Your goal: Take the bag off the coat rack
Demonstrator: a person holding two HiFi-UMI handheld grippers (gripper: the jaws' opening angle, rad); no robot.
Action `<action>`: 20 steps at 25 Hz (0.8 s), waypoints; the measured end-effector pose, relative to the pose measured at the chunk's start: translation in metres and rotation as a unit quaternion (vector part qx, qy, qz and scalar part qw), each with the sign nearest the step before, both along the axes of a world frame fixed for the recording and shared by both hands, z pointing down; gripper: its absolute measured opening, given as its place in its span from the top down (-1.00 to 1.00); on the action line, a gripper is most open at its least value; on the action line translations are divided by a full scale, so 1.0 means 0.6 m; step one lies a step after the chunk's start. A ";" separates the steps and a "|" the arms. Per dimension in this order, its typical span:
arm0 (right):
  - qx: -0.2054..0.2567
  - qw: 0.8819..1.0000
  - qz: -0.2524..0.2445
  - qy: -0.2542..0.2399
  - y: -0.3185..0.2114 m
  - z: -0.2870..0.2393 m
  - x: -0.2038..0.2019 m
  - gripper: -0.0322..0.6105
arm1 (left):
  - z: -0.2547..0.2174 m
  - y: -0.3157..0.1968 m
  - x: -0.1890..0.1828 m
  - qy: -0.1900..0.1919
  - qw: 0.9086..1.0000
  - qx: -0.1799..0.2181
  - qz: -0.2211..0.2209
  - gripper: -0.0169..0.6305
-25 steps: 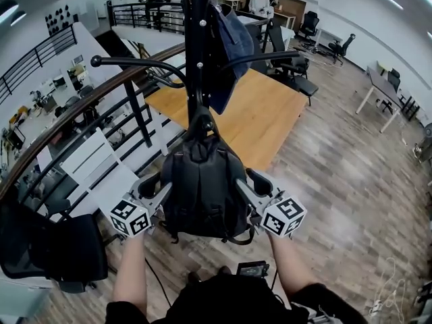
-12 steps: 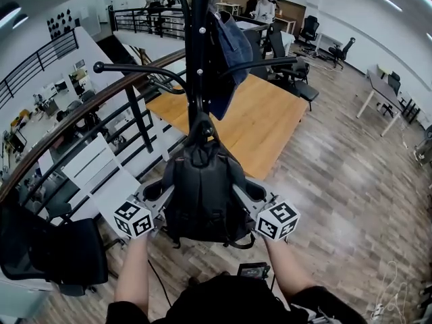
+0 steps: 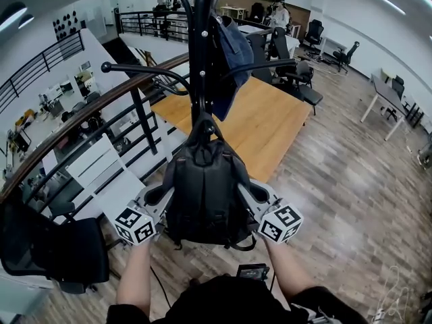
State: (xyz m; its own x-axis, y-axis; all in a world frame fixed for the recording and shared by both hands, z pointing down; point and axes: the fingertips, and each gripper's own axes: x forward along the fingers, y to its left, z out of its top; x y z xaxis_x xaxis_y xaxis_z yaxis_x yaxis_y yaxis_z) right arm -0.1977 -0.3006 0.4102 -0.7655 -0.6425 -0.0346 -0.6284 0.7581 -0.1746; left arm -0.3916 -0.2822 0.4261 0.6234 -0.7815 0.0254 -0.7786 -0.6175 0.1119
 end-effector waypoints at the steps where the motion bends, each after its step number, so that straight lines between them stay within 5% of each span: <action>1: 0.002 1.000 0.000 -0.005 0.001 -0.004 0.002 0.68 | -0.006 0.003 0.002 0.000 1.000 0.003 0.000 0.74; 20: 0.061 0.996 -0.018 -0.066 0.027 -0.127 0.028 0.71 | -0.118 0.044 0.027 -0.006 0.999 0.052 -0.011 0.77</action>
State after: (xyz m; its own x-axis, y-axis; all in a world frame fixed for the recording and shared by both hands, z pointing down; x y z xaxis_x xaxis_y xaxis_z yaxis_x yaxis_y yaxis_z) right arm -0.1810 -0.2841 0.3342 -0.7717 -0.5993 -0.2130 -0.5780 0.8006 -0.1582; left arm -0.3751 -0.2560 0.3552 0.6063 -0.7937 -0.0498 -0.7929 -0.6081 0.0383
